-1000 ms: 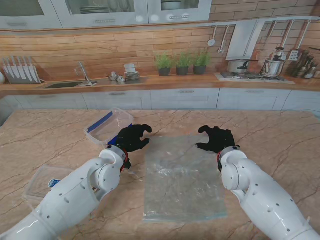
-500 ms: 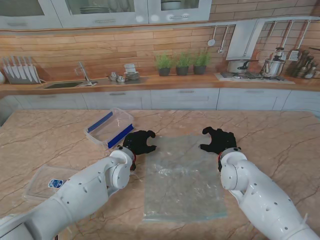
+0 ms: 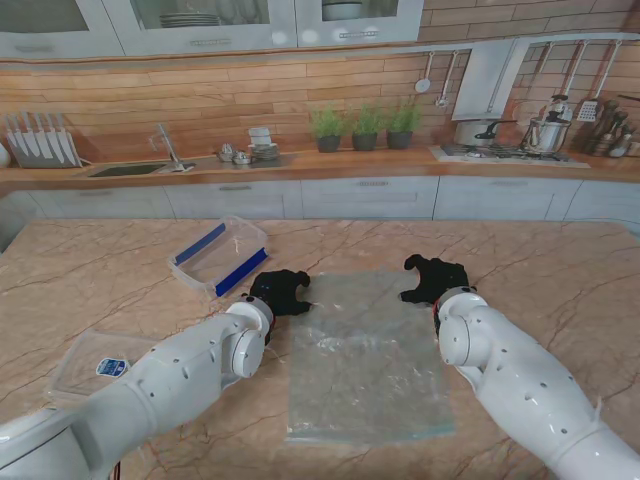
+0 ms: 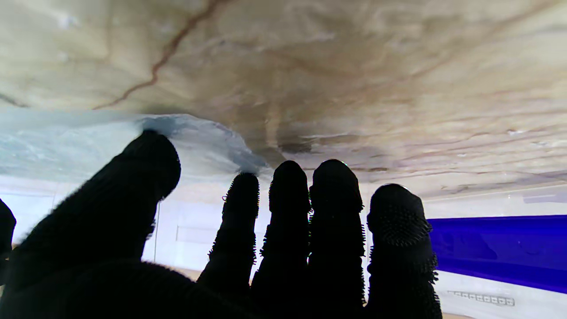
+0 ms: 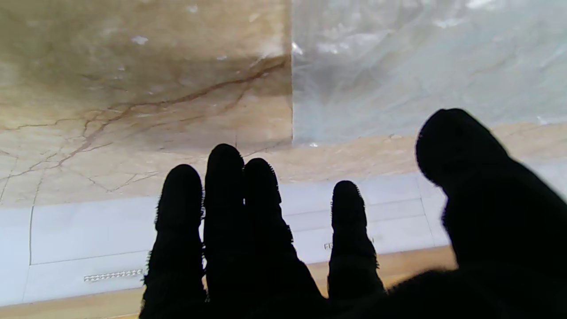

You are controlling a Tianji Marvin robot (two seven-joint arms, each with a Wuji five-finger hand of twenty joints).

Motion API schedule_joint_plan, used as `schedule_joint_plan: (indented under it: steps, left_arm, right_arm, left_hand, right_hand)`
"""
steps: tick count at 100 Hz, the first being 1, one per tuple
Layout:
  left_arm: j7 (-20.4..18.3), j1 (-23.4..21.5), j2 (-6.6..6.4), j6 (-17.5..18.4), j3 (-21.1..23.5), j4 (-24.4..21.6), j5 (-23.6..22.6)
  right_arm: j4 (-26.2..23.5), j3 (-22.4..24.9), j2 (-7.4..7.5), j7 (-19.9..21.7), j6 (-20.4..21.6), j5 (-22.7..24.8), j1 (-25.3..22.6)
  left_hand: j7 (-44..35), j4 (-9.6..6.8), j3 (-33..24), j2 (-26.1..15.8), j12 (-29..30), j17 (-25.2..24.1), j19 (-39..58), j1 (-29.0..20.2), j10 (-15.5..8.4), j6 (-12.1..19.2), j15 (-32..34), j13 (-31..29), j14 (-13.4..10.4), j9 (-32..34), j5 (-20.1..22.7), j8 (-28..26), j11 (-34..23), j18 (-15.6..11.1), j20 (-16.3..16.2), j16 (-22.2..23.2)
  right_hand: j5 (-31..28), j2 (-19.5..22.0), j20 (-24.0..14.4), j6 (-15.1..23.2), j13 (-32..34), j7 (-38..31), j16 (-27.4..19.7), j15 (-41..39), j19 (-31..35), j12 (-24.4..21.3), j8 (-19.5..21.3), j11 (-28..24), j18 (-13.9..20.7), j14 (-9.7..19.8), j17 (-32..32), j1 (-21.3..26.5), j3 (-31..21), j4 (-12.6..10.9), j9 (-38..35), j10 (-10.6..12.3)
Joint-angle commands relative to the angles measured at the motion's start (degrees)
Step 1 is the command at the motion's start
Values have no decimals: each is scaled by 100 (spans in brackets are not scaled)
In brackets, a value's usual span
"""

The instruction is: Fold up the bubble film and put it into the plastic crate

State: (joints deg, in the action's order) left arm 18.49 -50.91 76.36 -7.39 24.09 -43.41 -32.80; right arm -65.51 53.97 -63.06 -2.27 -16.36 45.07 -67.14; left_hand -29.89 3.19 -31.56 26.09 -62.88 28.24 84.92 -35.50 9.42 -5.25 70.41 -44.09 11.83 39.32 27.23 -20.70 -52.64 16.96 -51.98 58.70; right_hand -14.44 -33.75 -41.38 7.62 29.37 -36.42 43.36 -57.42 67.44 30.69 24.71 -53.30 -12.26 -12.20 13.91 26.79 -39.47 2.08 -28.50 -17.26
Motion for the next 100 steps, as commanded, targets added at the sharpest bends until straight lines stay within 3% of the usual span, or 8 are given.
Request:
schedule_joint_plan:
  steps: [1, 36, 64, 72, 81, 85, 91, 100]
  left_arm:
    - [5, 19, 108, 80, -5, 130, 46]
    - [-157, 98, 58, -72, -272, 150, -152]
    - [-317, 194, -15, -124, -591, 136, -416]
    - [-392, 220, -19, -113, -671, 145, -439]
    - [-422, 236, 0, -125, -740, 191, -445]
    - [-419, 237, 8, -137, -758, 206, -448]
    - [-430, 238, 5, -148, -769, 198, -457]
    - [-458, 242, -18, -178, -787, 159, -494]
  right_arm:
    - [174, -78, -21, 35, 71, -34, 146]
    - [1293, -1238, -216, -277, -6, -394, 903]
    - [1541, -1705, -246, -99, -30, -527, 1082]
    - [1567, -1774, -245, -55, -35, -545, 1093]
    - [1618, -1814, -260, -103, -1, -562, 1084]
    - [1631, -1817, -268, -129, 3, -574, 1073]
    - [1656, -1802, -286, -195, 5, -594, 1048]
    - [1645, -1744, -298, -264, 2, -609, 992]
  left_hand:
    - [145, 6, -54, 297, -41, -2, 241, 99, -106, -100, 62, -1, 4, 45, -92, -11, -206, 127, 17, -29]
    - [229, 48, -98, 366, 31, -556, -158, 269, 117, -174, -297, 568, 54, -582, -171, 58, 156, 119, 90, 0]
    - [-172, 55, -458, 507, 205, -1421, -806, 246, 467, -335, -1013, 1472, 245, -1579, 642, -238, 731, 137, 130, 262]
    - [-758, 78, -691, 587, 231, -1503, -865, 236, 484, -252, -1064, 1554, 215, -1701, 638, -621, 774, 119, 112, 396]
    - [-1748, 94, -972, 698, 256, -1531, -900, 190, 467, -175, -1111, 1575, 206, -1753, 373, -1350, 775, 111, 134, 445]
    - [-2236, 87, -1104, 723, 299, -1561, -919, 94, 461, -150, -1147, 1606, 219, -1786, 226, -1748, 793, 110, 155, 437]
    - [-2701, 79, -1330, 782, 375, -1562, -930, -27, 447, -90, -1198, 1597, 244, -1759, 129, -2194, 842, 119, 177, 404]
    - [-3371, 359, -1494, 1050, 548, -1575, -947, -460, 414, 2, -1293, 1611, 259, -1740, -81, -2810, 928, 98, 224, 328]
  right_hand:
    - [187, -327, 59, -156, 3, 102, 95, -157, -11, 109, -81, -101, 26, 91, -80, -84, 133, 94, 103, 20]
    - [67, -449, 39, -763, -363, 225, 104, -136, -73, 161, -162, -88, 147, 170, -234, -51, 292, 14, 657, -50]
    - [-1707, -570, 62, -581, -381, -54, 68, -148, -74, 166, -5, -106, 127, 176, -235, 307, -41, -14, 701, -112]
    - [-2192, -655, 78, -535, -382, -343, 58, -151, -86, 167, 249, -110, 128, 176, -242, 398, -326, 9, 659, -98]
    - [-2511, -790, 93, -336, -298, -1023, 22, -127, -85, 175, 894, -135, 124, 166, -243, 464, -694, 147, 525, -60]
    - [-2511, -910, 116, -163, -264, -1589, 4, -120, -102, 175, 727, -150, 99, 167, -236, 593, -740, 397, 468, -47]
    - [-2538, -1052, 136, 127, -176, -2338, -21, -115, -113, 174, 666, -182, 71, 159, -216, 762, -789, 531, 345, -28]
    - [-2658, -1089, 160, 483, -120, -2925, -43, -98, -137, 164, 852, -202, 35, 142, -200, 872, -853, 556, 205, -4]
